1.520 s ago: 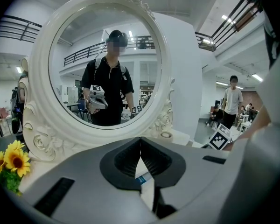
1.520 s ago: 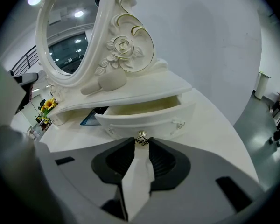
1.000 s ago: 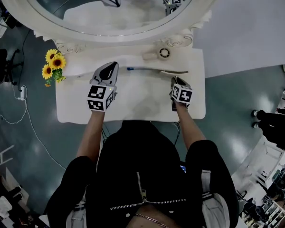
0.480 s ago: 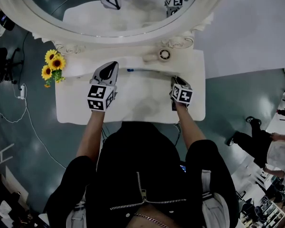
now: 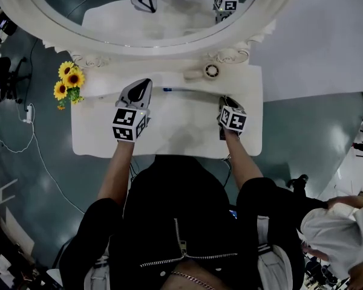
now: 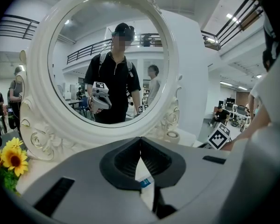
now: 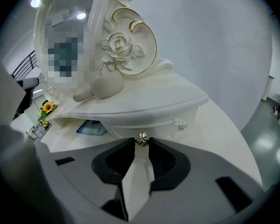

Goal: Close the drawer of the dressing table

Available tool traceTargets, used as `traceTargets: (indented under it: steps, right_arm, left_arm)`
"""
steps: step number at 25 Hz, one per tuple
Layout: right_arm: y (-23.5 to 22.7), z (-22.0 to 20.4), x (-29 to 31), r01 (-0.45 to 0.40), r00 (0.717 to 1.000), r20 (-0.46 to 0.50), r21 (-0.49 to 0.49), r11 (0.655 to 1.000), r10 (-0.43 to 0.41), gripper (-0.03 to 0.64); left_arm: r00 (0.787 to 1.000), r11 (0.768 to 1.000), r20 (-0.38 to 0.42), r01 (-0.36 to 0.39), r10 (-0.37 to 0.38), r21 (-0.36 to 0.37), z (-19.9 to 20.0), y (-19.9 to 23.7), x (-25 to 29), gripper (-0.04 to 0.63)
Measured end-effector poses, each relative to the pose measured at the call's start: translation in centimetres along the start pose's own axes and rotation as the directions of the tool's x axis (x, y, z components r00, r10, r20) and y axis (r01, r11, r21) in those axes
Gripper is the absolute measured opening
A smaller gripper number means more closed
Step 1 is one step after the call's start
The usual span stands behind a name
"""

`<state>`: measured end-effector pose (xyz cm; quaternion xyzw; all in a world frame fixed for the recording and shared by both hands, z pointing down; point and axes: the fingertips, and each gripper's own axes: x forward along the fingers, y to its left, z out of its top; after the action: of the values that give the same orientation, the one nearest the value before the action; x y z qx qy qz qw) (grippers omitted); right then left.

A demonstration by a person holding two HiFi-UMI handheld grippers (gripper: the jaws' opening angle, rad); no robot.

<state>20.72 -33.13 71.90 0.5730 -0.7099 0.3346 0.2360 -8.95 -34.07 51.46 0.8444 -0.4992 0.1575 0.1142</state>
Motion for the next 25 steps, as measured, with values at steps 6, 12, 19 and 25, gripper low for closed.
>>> traceTargets:
  steps: [6,12,19,25]
  right_arm:
    - [-0.07,0.24,0.36,-0.005,1.0,0.005,0.003,1.0,0.005,0.101]
    - [-0.1,0.63,0.7,-0.009,1.0,0.009,0.0,1.0,0.009,0.1]
    - [-0.21,0.87,0.86,-0.012,1.0,0.008,-0.018,1.0,0.012,0.1]
    - [-0.23,0.94,0.88,-0.011,1.0,0.006,-0.019,1.0,0.011,0.1]
  left_arm:
    - [1.0,1.0,-0.003,-0.008,0.008,-0.003,-0.12,0.26,-0.07,0.021]
    - [1.0,1.0,-0.003,-0.012,0.012,-0.006,-0.24,0.36,-0.02,0.021]
    - [1.0,1.0,-0.006,-0.018,0.018,-0.012,-0.45,0.59,-0.12,0.021]
    - [1.0,1.0,-0.004,-0.019,0.019,-0.013,-0.34,0.57,-0.24,0.021]
